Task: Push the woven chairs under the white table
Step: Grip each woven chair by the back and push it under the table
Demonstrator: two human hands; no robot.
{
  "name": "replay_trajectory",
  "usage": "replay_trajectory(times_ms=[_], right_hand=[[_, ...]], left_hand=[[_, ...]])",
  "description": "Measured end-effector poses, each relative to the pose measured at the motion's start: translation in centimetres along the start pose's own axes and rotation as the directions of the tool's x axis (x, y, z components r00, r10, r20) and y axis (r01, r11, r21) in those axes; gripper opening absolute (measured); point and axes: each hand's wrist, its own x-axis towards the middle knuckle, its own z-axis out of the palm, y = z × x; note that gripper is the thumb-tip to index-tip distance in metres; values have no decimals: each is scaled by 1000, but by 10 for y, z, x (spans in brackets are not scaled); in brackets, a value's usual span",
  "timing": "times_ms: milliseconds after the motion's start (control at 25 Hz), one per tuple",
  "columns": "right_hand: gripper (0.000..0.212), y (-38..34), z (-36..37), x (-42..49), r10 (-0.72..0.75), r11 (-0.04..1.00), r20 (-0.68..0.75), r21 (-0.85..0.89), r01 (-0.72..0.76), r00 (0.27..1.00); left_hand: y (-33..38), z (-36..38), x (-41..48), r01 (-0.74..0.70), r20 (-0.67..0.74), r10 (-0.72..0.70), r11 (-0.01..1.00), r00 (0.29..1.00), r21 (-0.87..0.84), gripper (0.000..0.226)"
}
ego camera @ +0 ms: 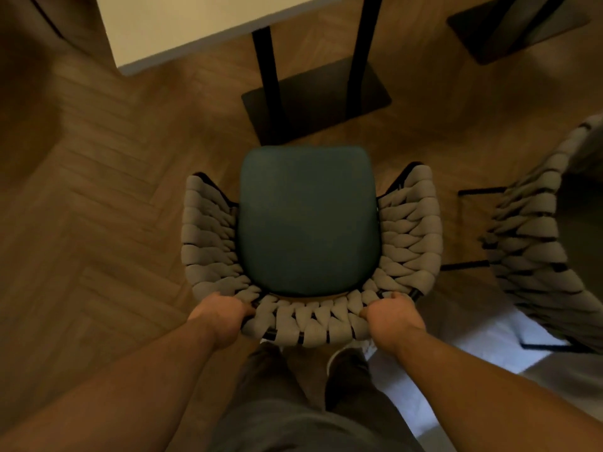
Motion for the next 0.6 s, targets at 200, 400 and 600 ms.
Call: replay_trajectory(times_ms=[200, 400, 600], right_hand=[[28, 64, -8, 14, -58, 998, -59, -32, 56, 997], [35, 98, -29, 24, -57, 995, -94, -85, 49, 994], [33, 115, -64, 46, -50, 993, -100, -116, 38, 994]], left_hand=[[41, -11, 18, 56, -93, -73, 983, 993, -177, 53], [54, -21, 40, 57, -111, -87, 968, 990, -245, 45], [41, -42, 58, 70, -121, -114, 946, 986, -318, 42]])
